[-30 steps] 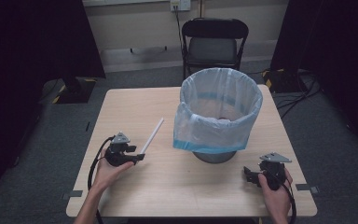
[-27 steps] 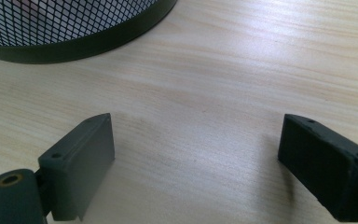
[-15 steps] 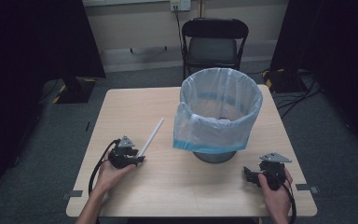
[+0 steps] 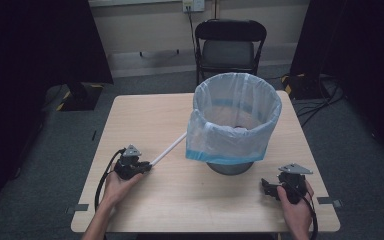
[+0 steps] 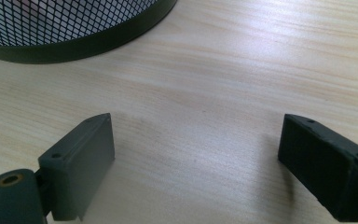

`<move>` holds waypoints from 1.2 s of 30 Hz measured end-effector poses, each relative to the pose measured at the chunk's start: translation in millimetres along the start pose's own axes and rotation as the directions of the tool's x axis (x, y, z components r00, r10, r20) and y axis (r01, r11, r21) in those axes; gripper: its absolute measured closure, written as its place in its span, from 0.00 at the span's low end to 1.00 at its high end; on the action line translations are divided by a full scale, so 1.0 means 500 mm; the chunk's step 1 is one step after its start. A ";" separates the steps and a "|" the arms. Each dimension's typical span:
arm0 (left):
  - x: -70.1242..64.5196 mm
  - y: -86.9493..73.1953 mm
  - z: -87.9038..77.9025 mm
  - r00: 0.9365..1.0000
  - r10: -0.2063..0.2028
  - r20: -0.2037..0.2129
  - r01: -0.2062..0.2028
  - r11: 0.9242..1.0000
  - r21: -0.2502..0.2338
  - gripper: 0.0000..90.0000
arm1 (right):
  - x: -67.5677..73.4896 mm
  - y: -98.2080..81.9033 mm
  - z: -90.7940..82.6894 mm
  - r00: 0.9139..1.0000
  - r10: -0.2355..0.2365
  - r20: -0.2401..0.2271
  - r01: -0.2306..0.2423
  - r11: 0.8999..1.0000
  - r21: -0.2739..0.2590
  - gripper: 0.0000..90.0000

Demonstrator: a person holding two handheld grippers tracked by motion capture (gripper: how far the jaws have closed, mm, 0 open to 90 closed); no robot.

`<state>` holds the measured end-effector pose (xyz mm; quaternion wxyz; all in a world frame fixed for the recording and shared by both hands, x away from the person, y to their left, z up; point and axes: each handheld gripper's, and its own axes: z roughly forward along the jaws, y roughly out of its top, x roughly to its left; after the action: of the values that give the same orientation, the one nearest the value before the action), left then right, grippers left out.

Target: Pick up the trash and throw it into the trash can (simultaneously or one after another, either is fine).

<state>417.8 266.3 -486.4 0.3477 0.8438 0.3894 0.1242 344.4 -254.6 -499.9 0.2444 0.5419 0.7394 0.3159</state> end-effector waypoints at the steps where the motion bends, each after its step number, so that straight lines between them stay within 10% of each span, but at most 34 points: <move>1: 0.002 -0.002 0.000 1.000 -0.016 0.011 0.016 1.000 -0.006 0.89 | 0.000 0.000 0.000 1.000 0.000 0.000 0.000 1.000 0.000 0.11; 14: 0.006 0.000 -0.018 0.998 -0.050 0.048 0.054 0.994 -0.091 0.89 | 0.000 0.000 0.000 1.000 0.000 0.000 0.000 1.000 0.000 0.11; 36: 0.020 0.035 -0.070 0.993 -0.094 0.071 0.109 0.962 -0.250 0.89 | 0.000 0.000 0.000 1.000 0.000 0.000 0.000 1.000 0.000 0.11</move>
<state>417.6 283.0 -449.8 0.4697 0.7748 0.4027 0.1301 344.4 -254.7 -499.9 0.2441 0.5420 0.7395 0.3159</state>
